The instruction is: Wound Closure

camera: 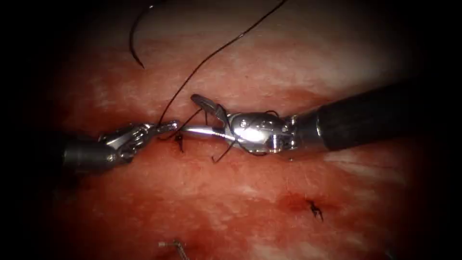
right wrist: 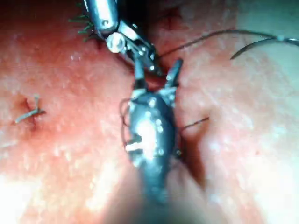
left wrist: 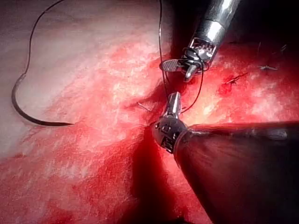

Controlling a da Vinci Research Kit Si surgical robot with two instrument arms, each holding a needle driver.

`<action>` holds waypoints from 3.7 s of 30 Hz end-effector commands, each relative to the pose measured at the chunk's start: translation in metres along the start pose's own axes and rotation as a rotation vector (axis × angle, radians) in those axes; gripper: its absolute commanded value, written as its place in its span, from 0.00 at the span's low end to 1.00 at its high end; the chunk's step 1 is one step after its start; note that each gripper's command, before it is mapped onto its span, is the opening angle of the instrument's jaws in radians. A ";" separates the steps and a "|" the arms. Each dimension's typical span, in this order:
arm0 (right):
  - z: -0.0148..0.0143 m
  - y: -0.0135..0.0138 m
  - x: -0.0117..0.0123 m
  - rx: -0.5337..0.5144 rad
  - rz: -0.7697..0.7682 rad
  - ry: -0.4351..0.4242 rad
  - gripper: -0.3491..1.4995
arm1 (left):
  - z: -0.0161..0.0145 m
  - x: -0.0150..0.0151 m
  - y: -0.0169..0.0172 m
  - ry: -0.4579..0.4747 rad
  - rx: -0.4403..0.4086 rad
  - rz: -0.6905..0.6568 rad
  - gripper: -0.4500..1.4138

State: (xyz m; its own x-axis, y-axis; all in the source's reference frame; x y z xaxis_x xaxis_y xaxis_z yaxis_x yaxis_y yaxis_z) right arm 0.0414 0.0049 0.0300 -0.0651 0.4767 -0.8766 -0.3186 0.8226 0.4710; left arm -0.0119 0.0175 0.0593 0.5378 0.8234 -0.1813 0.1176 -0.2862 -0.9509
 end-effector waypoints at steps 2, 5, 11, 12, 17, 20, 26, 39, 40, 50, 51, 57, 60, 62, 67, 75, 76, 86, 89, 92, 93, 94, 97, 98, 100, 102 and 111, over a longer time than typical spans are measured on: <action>0.0003 0.0000 -0.0008 -0.025 0.005 -0.050 0.63 | 0.0002 -0.0013 0.0004 -0.004 -0.001 -0.006 0.00; 0.0004 0.0003 -0.0010 -0.056 0.003 -0.131 0.63 | 0.0008 -0.0020 0.0018 -0.010 -0.012 -0.004 0.00; 0.0004 0.0001 -0.0021 -0.094 -0.009 -0.260 0.63 | 0.0023 -0.0029 0.0036 -0.018 -0.033 -0.005 0.00; 0.0004 0.0001 -0.0023 -0.100 -0.011 -0.267 0.63 | 0.0025 -0.0030 0.0037 -0.019 -0.035 -0.005 0.00; 0.0002 0.0004 -0.0035 -0.126 0.026 -0.309 0.63 | 0.0031 -0.0035 0.0036 -0.017 -0.033 -0.008 0.00; 0.0002 0.0003 -0.0043 -0.139 0.063 -0.379 0.61 | 0.0030 -0.0037 0.0038 -0.017 -0.034 -0.013 0.00; 0.0003 0.0007 -0.0057 -0.181 0.140 -0.458 0.59 | 0.0033 -0.0038 0.0037 -0.018 -0.031 -0.012 0.00; -0.0002 0.0019 -0.0078 -0.279 0.307 -0.546 0.62 | 0.0038 -0.0038 0.0030 -0.024 -0.027 -0.012 0.00; -0.0002 0.0019 -0.0080 -0.283 0.323 -0.550 0.62 | 0.0037 -0.0038 0.0030 -0.024 -0.027 -0.012 0.00; 0.0004 0.0019 -0.0088 -0.379 0.557 -0.579 0.52 | 0.0034 -0.0036 0.0029 -0.029 -0.028 -0.013 0.00; 0.0006 0.0018 -0.0089 -0.383 0.562 -0.584 0.52 | 0.0034 -0.0036 0.0029 -0.029 -0.027 -0.013 0.00; 0.0017 0.0007 -0.0110 -0.363 0.652 -0.616 0.42 | 0.0030 -0.0034 0.0031 -0.033 -0.032 -0.015 0.00; 0.0017 0.0007 -0.0106 -0.364 0.661 -0.616 0.34 | 0.0026 -0.0033 0.0032 -0.033 -0.025 -0.017 0.00; 0.0016 0.0007 -0.0105 -0.363 0.662 -0.611 0.29 | 0.0025 -0.0032 0.0033 -0.034 -0.026 -0.018 0.00; 0.0013 0.0009 -0.0102 -0.359 0.664 -0.606 0.00 | 0.0024 -0.0032 0.0033 -0.039 -0.023 -0.018 0.00; 0.0001 0.0012 -0.0092 -0.394 0.584 -0.641 0.00 | 0.0017 -0.0021 0.0034 -0.042 -0.011 -0.028 0.00; -0.0001 0.0011 -0.0088 -0.403 0.583 -0.642 0.00 | 0.0015 -0.0017 0.0034 -0.039 -0.007 -0.036 0.00; -0.0023 0.0003 -0.0040 -0.453 0.575 -0.535 0.00 | 0.0001 0.0012 0.0023 -0.038 0.029 -0.024 0.00; -0.0025 -0.0003 -0.0038 -0.447 0.547 -0.529 0.00 | 0.0001 0.0041 0.0004 -0.039 0.055 -0.014 0.00; -0.0026 -0.0007 -0.0035 -0.442 0.531 -0.532 0.00 | 0.0005 0.0072 -0.0013 -0.044 0.081 0.002 0.00; -0.0027 -0.0008 -0.0034 -0.441 0.527 -0.528 0.00 | 0.0007 0.0086 -0.0021 -0.043 0.092 0.006 0.00; -0.0028 -0.0009 -0.0032 -0.441 0.517 -0.524 0.00 | 0.0010 0.0098 -0.0027 -0.040 0.098 0.007 0.00; -0.0031 -0.0012 -0.0024 -0.443 0.499 -0.500 0.00 | 0.0024 0.0155 -0.0058 -0.035 0.132 0.033 0.00; -0.0032 -0.0014 -0.0023 -0.444 0.494 -0.489 0.00 | 0.0028 0.0168 -0.0065 -0.032 0.140 0.034 0.00; -0.0033 -0.0020 -0.0021 -0.439 0.465 -0.492 0.00 | 0.0041 0.0203 -0.0087 -0.022 0.161 0.039 0.00; -0.0034 -0.0023 -0.0020 -0.441 0.433 -0.496 0.00 | 0.0049 0.0221 -0.0102 -0.015 0.175 0.042 0.00; -0.0038 -0.0032 -0.0019 -0.434 0.391 -0.501 0.00 | 0.0069 0.0251 -0.0158 -0.010 0.232 0.069 0.00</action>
State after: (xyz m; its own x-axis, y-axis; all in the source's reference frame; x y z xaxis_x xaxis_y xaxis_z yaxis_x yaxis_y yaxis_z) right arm 0.0386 0.0007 0.0293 0.1524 0.8757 -0.4583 -0.7118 0.4189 0.5637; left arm -0.0055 0.0465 0.0678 0.5297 0.8103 -0.2508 -0.1184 -0.2222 -0.9678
